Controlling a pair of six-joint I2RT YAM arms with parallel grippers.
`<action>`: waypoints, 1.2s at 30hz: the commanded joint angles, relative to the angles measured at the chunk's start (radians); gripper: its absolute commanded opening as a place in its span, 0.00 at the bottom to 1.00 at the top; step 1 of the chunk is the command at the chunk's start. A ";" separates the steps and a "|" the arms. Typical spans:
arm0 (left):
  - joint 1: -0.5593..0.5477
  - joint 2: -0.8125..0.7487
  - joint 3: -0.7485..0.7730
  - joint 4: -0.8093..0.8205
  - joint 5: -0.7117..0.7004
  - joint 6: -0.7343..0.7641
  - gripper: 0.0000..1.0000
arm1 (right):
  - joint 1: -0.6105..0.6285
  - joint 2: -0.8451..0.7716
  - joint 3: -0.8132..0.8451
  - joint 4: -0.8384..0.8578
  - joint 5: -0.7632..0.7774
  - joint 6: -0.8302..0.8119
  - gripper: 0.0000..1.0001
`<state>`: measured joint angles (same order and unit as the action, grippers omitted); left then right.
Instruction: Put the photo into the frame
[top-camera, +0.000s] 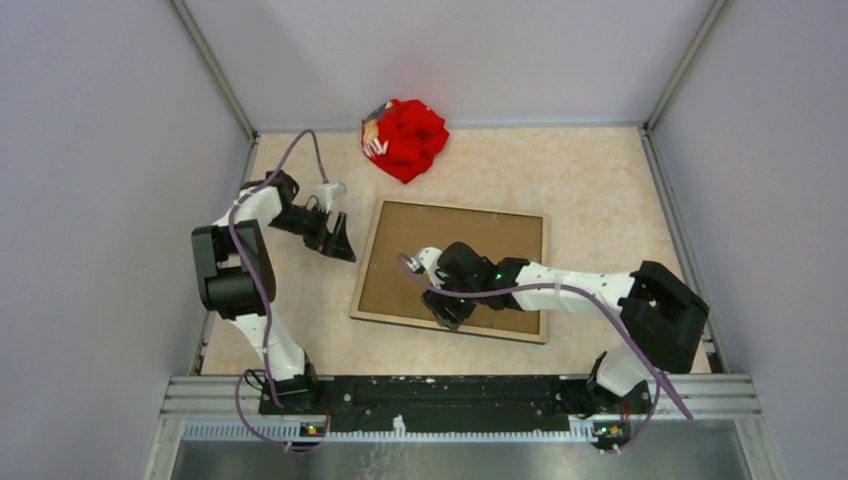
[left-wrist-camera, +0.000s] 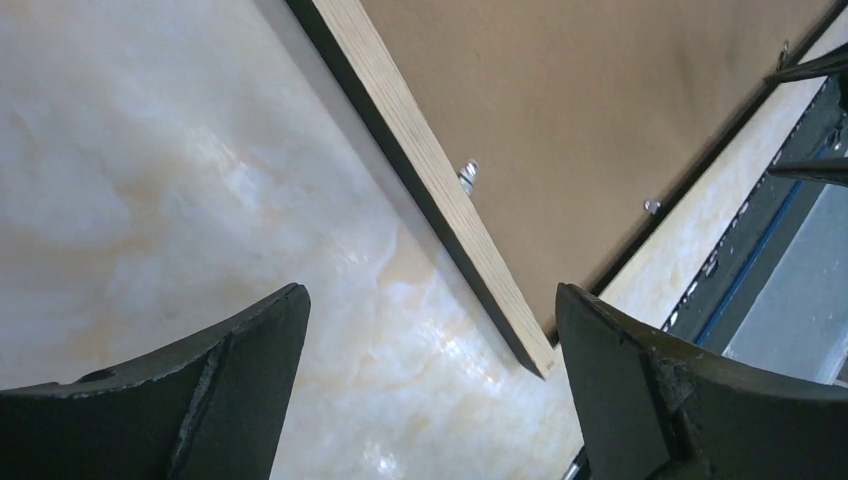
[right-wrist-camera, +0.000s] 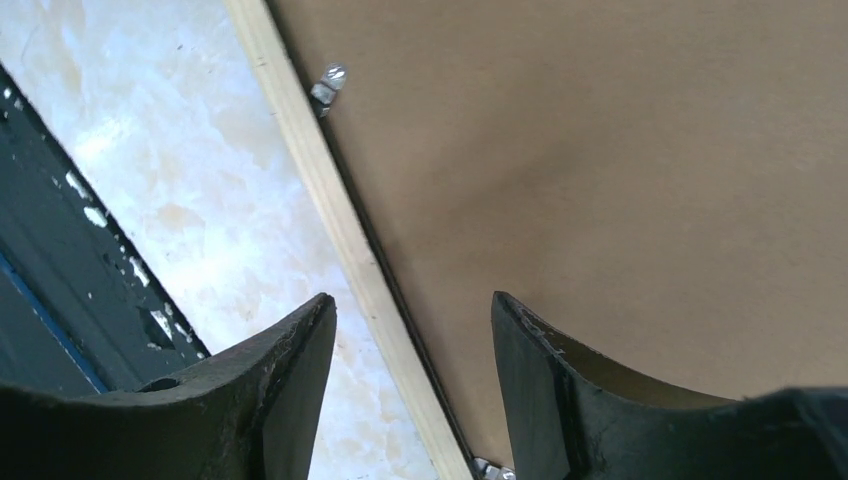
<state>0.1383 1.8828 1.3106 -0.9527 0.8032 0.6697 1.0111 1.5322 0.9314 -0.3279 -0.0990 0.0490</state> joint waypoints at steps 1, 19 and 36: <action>0.027 -0.150 -0.085 -0.057 0.027 0.116 0.99 | 0.073 0.037 0.023 0.052 -0.040 -0.081 0.57; 0.084 -0.250 -0.160 -0.133 0.101 0.263 0.99 | 0.131 0.112 -0.015 0.097 0.139 -0.105 0.33; 0.084 -0.536 -0.168 -0.264 0.153 0.681 0.99 | 0.104 0.119 0.308 -0.114 0.204 -0.042 0.00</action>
<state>0.2165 1.5299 1.1545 -1.1152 0.8795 1.0443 1.1625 1.6936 1.0538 -0.3851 0.1013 -0.0605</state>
